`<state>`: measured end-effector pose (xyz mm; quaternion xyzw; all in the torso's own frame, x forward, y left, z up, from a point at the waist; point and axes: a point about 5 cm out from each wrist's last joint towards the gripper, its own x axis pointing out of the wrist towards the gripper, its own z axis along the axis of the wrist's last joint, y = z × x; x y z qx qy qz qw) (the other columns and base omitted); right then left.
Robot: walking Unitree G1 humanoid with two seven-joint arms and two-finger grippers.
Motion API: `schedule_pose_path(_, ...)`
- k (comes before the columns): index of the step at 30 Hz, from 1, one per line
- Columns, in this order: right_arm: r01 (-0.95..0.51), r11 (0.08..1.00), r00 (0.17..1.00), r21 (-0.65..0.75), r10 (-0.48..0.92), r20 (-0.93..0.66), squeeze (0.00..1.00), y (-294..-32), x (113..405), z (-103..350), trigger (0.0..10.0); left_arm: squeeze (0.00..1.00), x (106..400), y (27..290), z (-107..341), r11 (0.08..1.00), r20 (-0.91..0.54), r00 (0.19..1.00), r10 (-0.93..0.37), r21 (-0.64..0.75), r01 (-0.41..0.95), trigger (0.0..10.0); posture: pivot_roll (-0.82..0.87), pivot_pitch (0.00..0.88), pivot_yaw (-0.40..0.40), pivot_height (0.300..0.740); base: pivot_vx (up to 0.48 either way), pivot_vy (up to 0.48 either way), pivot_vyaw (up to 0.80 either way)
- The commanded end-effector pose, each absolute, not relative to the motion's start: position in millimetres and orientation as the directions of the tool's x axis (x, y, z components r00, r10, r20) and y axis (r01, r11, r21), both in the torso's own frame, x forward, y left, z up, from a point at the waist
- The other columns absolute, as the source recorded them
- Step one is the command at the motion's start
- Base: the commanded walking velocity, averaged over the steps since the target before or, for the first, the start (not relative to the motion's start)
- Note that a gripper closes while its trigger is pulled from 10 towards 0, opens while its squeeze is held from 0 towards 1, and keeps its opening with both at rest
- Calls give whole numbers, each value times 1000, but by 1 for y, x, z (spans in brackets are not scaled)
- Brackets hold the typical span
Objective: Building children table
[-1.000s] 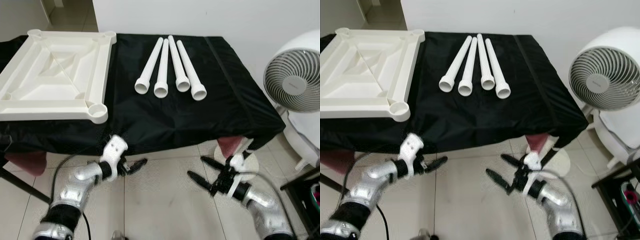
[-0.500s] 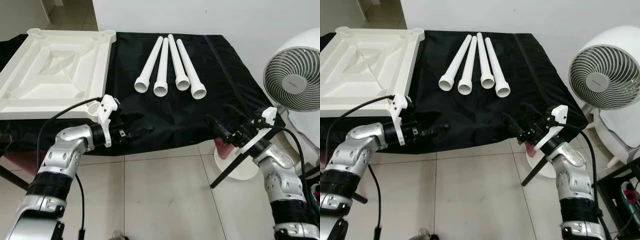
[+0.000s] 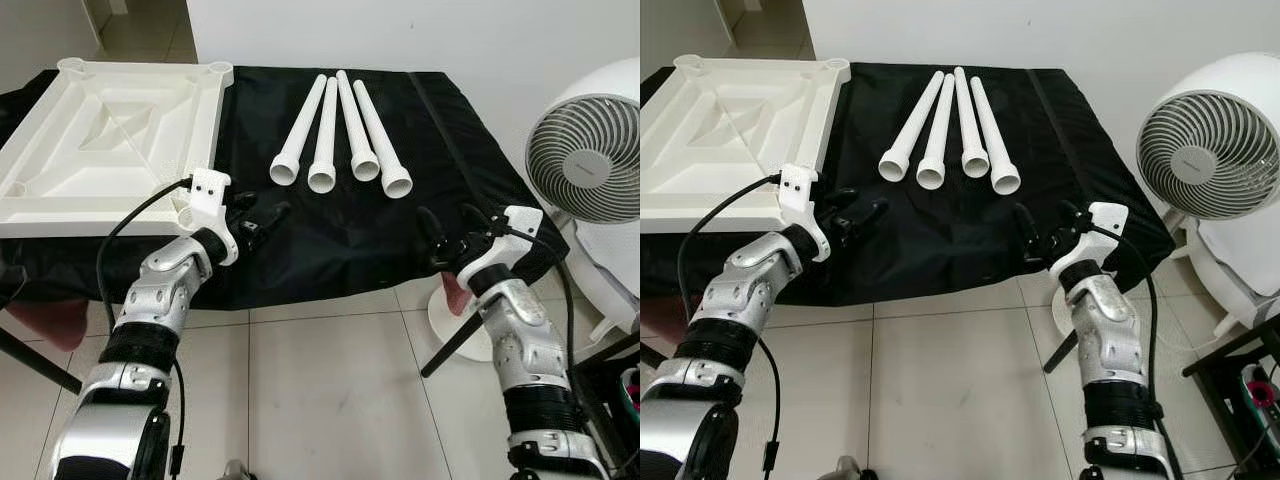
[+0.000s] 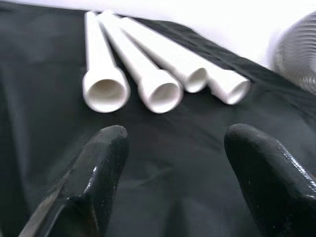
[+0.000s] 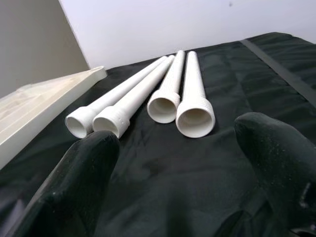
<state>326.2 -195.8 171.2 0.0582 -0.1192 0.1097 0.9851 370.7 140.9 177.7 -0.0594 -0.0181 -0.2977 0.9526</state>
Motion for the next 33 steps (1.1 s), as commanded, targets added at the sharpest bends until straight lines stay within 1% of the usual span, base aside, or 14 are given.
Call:
schedule_pose_path(1, -192, 976, 951, 99, 160, 265, 0, -191, 326, 171, 10000, 0, 375, 143, 172, 863, 69, 874, -482, -134, 486, 10000, 3, 59, -2, 740, 0, 0, 0)
schedule_pose_path(3, -171, 978, 954, 120, 134, 267, 0, -188, 326, 169, 10000, 0, 375, 142, 168, 878, 76, 890, -449, -149, 455, 10000, 3, 59, -2, 740, 0, 0, 0)
schedule_pose_path(5, -129, 986, 964, 109, 99, 248, 0, -184, 324, 161, 10000, 0, 373, 139, 167, 896, 139, 916, -376, -195, 398, 10000, 0, 60, -2, 740, 0, 0, 0)
schedule_pose_path(7, -41, 999, 970, 21, 35, 240, 0, -184, 318, 153, 10000, 0, 366, 132, 155, 904, 124, 924, -361, -195, 380, 10000, 1, 55, 4, 740, 0, 0, 0)
schedule_pose_path(10, -25, 998, 967, 63, 8, 253, 0, -183, 309, 146, 10000, 0, 354, 125, 147, 911, 152, 927, -344, -185, 368, 10000, 9, 43, 20, 740, 0, 0, 0)
schedule_pose_path(13, -2, 997, 968, 71, -16, 251, 0, -182, 305, 142, 10000, 0, 347, 123, 144, 912, 171, 928, -332, -192, 362, 10000, 15, 38, 27, 740, 0, 0, 0)
schedule_pose_path(14, -15, 998, 965, 60, -1, 261, 0, -178, 302, 141, 10000, 0, 345, 122, 142, 926, 172, 933, -316, -159, 342, 10000, 20, 38, 32, 740, 0, 0, 0)
schedule_pose_path(16, -26, 999, 963, 48, 12, 270, 0, -175, 299, 140, 10000, 0, 342, 121, 141, 929, 187, 931, -314, -141, 342, 10000, 26, 33, 38, 740, 0, 0, 0)
schedule_pose_path(17, -28, 999, 963, 26, 20, 270, 0, -172, 297, 138, 10000, 0, 340, 120, 138, 937, 190, 931, -311, -99, 334, 10000, 22, 31, 44, 740, 0, 0, 0)
schedule_pose_path(22, -28, 999, 957, -34, 36, 287, 0, -169, 294, 138, 10000, 0, 336, 122, 134, 945, 196, 932, -306, -55, 322, 10000, 17, 27, 51, 740, 0, 0, 0)
schedule_pose_path(25, -18, 999, 952, -34, 28, 304, 0, -171, 293, 136, 10000, 0, 334, 124, 131, 946, 200, 928, -316, -14, 325, 10000, 19, 41, 23, 740, 0, 0, 0)
schedule_pose_path(27, -19, 999, 952, -31, 28, 305, 0, -170, 293, 135, 10000, 0, 334, 123, 130, 946, 202, 927, -317, -3, 324, 10000, 19, 41, 23, 740, 0, 0, 0)
schedule_pose_path(30, -45, 997, 950, -66, 63, 307, 0, -159, 289, 135, 10000, 0, 333, 118, 130, 939, 196, 925, -326, -43, 340, 10000, 4, 63, 10, 740, 0, 0, 0)
schedule_pose_path(33, -67, 994, 939, -87, 92, 332, 0, -154, 281, 142, 10000, 0, 328, 113, 137, 934, 227, 915, -335, -49, 354, 10000, 9, 73, 7, 740, 0, 0, 0)
